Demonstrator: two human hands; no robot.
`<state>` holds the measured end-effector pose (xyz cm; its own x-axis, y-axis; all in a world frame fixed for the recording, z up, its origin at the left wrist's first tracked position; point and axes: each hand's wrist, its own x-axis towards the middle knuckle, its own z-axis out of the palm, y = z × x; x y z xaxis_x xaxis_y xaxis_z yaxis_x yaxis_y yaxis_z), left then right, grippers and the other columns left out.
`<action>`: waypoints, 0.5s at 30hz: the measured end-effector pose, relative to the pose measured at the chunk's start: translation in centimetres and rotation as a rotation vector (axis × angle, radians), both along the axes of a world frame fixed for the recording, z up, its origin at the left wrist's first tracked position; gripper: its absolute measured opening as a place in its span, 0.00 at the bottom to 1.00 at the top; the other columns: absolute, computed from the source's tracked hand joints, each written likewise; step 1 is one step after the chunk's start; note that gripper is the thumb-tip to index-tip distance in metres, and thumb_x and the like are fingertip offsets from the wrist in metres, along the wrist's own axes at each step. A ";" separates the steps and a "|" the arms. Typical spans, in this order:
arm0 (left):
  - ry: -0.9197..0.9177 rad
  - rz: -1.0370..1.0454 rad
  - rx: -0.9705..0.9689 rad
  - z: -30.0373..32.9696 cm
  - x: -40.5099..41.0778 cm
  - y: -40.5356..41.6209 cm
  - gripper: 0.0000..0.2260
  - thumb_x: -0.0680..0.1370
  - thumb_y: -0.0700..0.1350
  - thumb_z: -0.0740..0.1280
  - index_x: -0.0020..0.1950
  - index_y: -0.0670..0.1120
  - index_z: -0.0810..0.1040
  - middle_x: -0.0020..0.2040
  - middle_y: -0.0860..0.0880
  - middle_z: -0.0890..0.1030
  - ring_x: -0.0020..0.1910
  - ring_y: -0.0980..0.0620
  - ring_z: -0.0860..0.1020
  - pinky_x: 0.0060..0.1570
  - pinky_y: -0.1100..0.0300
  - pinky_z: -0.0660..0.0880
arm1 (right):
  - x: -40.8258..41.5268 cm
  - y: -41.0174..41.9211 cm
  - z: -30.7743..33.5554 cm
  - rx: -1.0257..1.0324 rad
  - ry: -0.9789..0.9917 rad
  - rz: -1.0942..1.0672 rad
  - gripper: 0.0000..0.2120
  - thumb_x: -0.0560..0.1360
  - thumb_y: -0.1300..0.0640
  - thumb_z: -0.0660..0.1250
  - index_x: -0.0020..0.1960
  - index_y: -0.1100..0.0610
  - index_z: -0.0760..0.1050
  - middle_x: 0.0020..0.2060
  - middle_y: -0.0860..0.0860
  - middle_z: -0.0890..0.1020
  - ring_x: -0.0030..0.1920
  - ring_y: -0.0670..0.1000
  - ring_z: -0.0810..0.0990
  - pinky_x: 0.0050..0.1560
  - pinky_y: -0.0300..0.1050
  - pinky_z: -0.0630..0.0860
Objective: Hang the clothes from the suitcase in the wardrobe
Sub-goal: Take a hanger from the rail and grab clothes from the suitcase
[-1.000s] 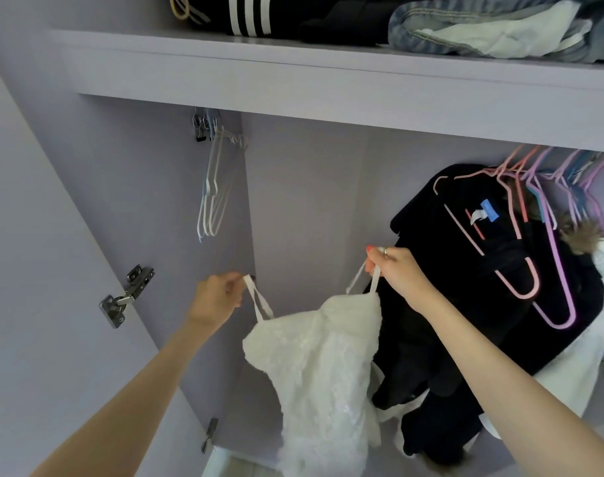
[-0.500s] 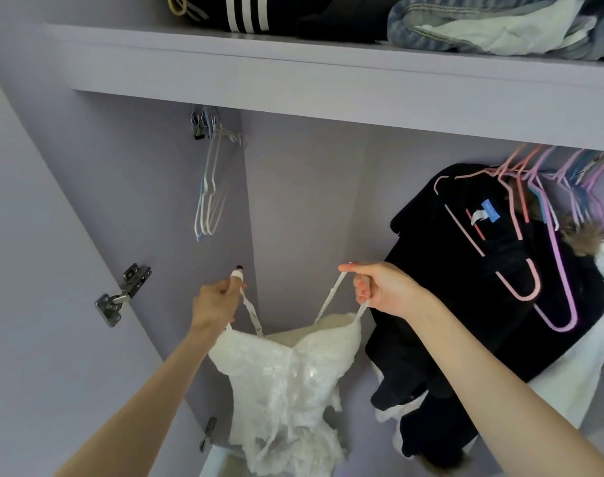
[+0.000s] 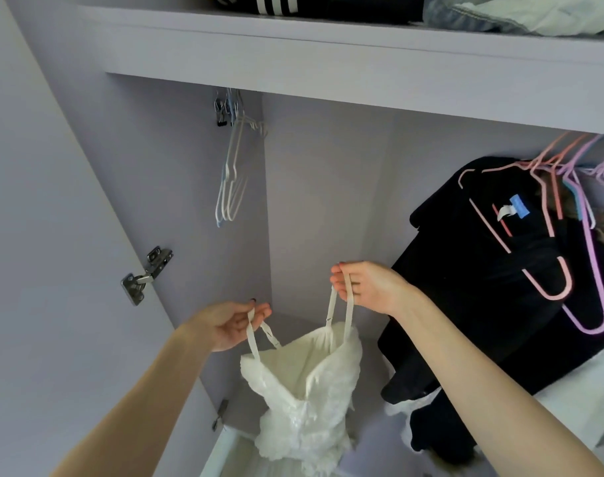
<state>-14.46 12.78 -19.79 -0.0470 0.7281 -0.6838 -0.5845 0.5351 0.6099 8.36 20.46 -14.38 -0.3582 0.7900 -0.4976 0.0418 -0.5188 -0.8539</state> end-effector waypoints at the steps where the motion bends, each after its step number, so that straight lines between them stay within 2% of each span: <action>1: -0.002 -0.014 -0.020 -0.2 0.1 -0.2 0.03 0.78 0.32 0.60 0.48 0.35 0.73 0.33 0.39 0.83 0.29 0.46 0.82 0.26 0.59 0.79 | -0.1 0.0 0.0 0.046 -0.019 0.008 0.07 0.78 0.62 0.61 0.45 0.62 0.77 0.37 0.54 0.80 0.39 0.50 0.79 0.46 0.41 0.77; 2: -0.007 -0.031 -0.036 -0.5 0.3 -0.3 0.03 0.78 0.32 0.60 0.49 0.35 0.73 0.34 0.39 0.83 0.30 0.45 0.83 0.26 0.58 0.79 | -0.1 -0.1 -0.1 0.086 -0.034 0.018 0.06 0.77 0.62 0.62 0.45 0.62 0.77 0.41 0.55 0.81 0.42 0.51 0.80 0.50 0.43 0.77; 4: -0.028 -0.060 -0.057 -1.1 0.4 -0.5 0.03 0.78 0.31 0.59 0.50 0.35 0.72 0.36 0.38 0.83 0.31 0.45 0.83 0.27 0.57 0.80 | -0.1 -0.3 -0.2 0.154 -0.059 0.057 0.07 0.76 0.63 0.63 0.48 0.65 0.78 0.44 0.56 0.82 0.44 0.52 0.81 0.52 0.43 0.78; 7: 0.031 -0.119 -0.126 -2.6 0.0 -0.7 0.08 0.78 0.28 0.56 0.55 0.32 0.70 0.36 0.37 0.83 0.29 0.45 0.83 0.25 0.60 0.78 | -0.2 -0.6 0.0 0.250 -0.152 0.116 0.12 0.75 0.63 0.65 0.52 0.71 0.78 0.48 0.59 0.82 0.44 0.52 0.81 0.48 0.41 0.77; 8: 0.073 -0.150 -0.156 -3.2 -0.2 -0.9 0.10 0.78 0.27 0.55 0.57 0.31 0.69 0.35 0.37 0.83 0.29 0.46 0.82 0.24 0.61 0.77 | -0.3 -0.6 0.1 0.269 -0.183 0.118 0.13 0.73 0.64 0.66 0.53 0.72 0.78 0.46 0.60 0.81 0.41 0.51 0.81 0.44 0.40 0.76; 10: 0.132 -0.218 -0.198 -4.0 -0.7 -1.5 0.11 0.77 0.27 0.55 0.59 0.30 0.69 0.37 0.37 0.83 0.28 0.46 0.82 0.24 0.63 0.77 | -0.3 -0.6 0.1 0.271 -0.227 0.112 0.14 0.72 0.65 0.68 0.54 0.74 0.77 0.36 0.58 0.78 0.33 0.48 0.77 0.38 0.39 0.71; 12: 0.144 -0.287 -0.215 -4.4 -1.0 -2.0 0.11 0.77 0.27 0.56 0.58 0.29 0.71 0.39 0.37 0.83 0.30 0.46 0.82 0.26 0.62 0.78 | -0.1 -0.4 -0.2 0.224 -0.227 0.079 0.15 0.71 0.67 0.68 0.55 0.75 0.76 0.31 0.56 0.71 0.25 0.45 0.69 0.35 0.38 0.64; 15: 0.120 -0.423 -0.214 -4.3 -0.6 -2.8 0.08 0.77 0.29 0.59 0.53 0.31 0.76 0.40 0.40 0.84 0.34 0.47 0.83 0.31 0.61 0.80 | 0.1 -0.3 -0.7 0.147 -0.187 0.027 0.12 0.76 0.66 0.62 0.54 0.75 0.74 0.45 0.63 0.78 0.24 0.45 0.63 0.30 0.37 0.59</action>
<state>-15.09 10.03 -24.05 0.1349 0.5439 -0.8282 -0.2210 0.8314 0.5099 8.43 20.15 -15.12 -0.2930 0.8501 -0.4377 0.2185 -0.3861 -0.8962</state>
